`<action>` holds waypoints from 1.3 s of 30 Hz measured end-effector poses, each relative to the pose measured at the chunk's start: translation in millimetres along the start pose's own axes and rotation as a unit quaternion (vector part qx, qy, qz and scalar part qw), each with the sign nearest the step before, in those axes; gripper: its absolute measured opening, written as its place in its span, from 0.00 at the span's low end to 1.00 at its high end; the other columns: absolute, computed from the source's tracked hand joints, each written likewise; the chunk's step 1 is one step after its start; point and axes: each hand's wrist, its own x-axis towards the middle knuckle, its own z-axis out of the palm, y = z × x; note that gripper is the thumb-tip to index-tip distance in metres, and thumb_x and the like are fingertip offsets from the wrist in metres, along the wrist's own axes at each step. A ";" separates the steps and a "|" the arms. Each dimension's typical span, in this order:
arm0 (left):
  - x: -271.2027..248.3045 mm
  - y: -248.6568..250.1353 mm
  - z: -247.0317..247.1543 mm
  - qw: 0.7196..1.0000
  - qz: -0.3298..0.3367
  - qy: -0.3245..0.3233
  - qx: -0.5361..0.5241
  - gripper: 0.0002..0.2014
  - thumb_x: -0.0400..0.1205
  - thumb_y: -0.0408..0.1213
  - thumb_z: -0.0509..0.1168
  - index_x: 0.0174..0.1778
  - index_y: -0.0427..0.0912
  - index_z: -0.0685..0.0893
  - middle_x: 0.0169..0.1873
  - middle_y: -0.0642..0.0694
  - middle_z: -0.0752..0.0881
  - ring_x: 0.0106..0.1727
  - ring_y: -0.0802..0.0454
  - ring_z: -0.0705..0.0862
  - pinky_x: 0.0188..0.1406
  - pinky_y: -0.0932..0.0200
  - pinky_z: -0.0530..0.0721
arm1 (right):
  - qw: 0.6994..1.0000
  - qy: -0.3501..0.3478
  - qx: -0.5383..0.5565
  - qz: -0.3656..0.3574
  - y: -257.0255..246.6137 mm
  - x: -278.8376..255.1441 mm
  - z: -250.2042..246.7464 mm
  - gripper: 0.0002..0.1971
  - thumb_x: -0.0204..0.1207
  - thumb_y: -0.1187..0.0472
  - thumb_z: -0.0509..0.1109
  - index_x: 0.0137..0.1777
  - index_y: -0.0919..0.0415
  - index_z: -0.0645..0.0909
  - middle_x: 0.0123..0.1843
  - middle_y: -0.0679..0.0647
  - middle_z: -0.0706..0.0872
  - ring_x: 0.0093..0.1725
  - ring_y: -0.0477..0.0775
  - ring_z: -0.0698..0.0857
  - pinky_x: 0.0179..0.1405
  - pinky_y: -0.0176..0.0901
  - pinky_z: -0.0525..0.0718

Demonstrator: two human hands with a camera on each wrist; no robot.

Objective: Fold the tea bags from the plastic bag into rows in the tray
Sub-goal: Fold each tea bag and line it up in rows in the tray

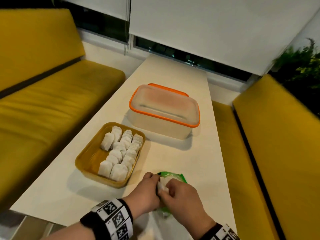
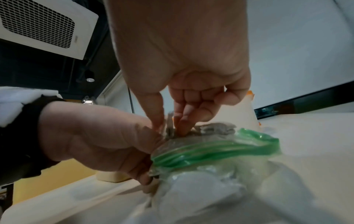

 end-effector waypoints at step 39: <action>-23.8 -13.1 -148.5 0.917 0.073 0.049 -0.389 0.05 0.78 0.29 0.68 0.47 0.40 0.87 0.34 0.46 0.86 0.33 0.58 0.85 0.32 0.64 0.83 | 0.938 0.061 0.340 -0.013 -101.2 54.3 -77.0 0.08 0.74 0.70 0.72 0.36 0.58 0.85 0.29 0.49 0.81 0.30 0.43 0.77 0.32 0.30 0.75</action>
